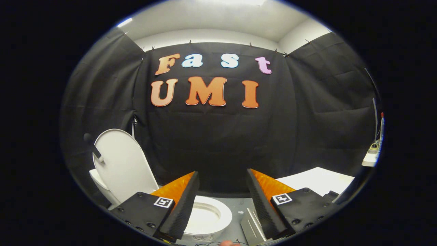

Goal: Open the toilet lid.

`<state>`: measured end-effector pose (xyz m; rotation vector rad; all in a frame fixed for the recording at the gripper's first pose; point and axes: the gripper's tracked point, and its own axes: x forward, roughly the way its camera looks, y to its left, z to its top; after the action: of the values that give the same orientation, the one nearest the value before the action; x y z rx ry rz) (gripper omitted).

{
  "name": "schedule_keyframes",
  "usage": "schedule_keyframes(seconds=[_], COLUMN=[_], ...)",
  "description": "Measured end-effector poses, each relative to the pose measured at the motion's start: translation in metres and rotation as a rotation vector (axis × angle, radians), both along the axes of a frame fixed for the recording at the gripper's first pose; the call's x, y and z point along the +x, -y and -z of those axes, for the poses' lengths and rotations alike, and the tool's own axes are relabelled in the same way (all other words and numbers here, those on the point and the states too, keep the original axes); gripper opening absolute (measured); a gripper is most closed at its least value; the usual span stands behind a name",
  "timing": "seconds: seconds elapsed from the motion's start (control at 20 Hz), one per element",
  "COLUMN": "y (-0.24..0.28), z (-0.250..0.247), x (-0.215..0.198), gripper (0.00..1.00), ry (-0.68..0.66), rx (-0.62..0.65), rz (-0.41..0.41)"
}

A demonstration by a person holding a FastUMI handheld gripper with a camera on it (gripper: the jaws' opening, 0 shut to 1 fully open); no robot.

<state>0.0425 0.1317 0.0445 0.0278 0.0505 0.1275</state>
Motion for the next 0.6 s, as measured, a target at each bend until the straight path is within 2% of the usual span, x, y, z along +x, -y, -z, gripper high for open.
schedule_keyframes(seconds=[0.15,0.35,0.6], y=[0.006,0.013,0.023], z=[0.007,0.008,0.059], x=[-0.002,-0.002,-0.007], gripper=[0.9,0.9,0.9], ry=[-0.013,0.035,0.014], rx=[-0.006,0.028,0.007], rz=[-0.001,0.025,0.078])
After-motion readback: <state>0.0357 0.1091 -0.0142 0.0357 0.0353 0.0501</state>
